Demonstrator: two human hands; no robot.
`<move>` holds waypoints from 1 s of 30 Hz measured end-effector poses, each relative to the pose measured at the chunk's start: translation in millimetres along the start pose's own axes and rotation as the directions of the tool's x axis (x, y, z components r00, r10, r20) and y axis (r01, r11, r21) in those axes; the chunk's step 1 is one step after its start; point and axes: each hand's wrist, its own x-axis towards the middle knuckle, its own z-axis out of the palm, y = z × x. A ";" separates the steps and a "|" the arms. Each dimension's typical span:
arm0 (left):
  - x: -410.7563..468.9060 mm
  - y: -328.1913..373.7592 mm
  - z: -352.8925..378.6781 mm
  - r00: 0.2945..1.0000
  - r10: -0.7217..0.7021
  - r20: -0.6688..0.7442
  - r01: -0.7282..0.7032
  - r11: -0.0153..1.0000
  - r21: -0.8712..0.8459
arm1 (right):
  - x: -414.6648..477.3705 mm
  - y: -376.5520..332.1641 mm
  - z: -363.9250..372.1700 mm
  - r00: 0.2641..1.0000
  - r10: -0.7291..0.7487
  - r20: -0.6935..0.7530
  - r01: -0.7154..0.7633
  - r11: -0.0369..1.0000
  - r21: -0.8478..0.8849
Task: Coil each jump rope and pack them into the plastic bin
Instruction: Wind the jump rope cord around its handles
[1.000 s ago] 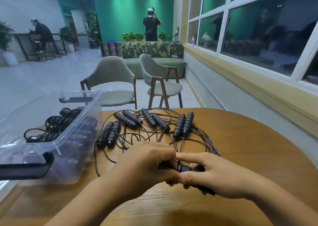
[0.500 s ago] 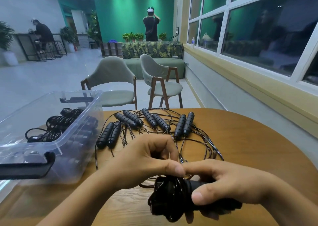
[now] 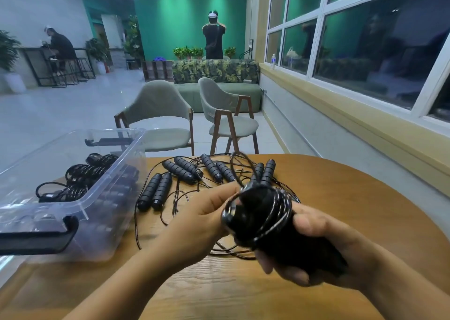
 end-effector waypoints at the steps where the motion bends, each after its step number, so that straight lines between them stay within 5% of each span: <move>1: -0.2 1.5 2.4 1.000 0.010 -0.016 -0.009 0.998 0.056 | 4.7 -3.0 -0.1 0.999 -0.041 0.021 0.041 0.999 0.010; 4: 0.3 -4.1 8.2 0.995 -0.018 -0.101 0.032 0.989 0.141 | 11.0 -7.9 1.0 0.990 -0.132 0.045 0.130 0.991 0.045; 7: 2.0 -11.7 10.8 0.987 0.006 -0.160 0.036 0.966 0.257 | -2.7 6.5 2.9 0.981 -0.122 -0.150 0.135 0.988 0.074; 14: 0.7 -3.7 12.5 0.989 0.122 -0.078 -0.063 0.847 0.529 | -7.3 8.8 1.1 0.874 -0.234 -0.425 0.226 0.972 -0.071; 18: 1.2 -10.9 11.3 0.996 0.075 -0.043 -0.036 0.808 0.589 | -8.9 4.2 -4.4 0.790 -0.261 -0.555 0.253 0.963 -0.092; 23: 2.3 -12.9 9.9 0.999 0.034 0.023 -0.041 0.755 0.654 | -6.8 4.2 -2.3 0.679 -0.285 -0.677 0.093 0.947 -0.306; 30: 0.1 -5.2 12.6 0.994 -0.015 0.108 -0.062 0.740 0.670 | -6.1 7.1 1.9 0.552 -0.423 -0.719 -0.196 0.772 -0.605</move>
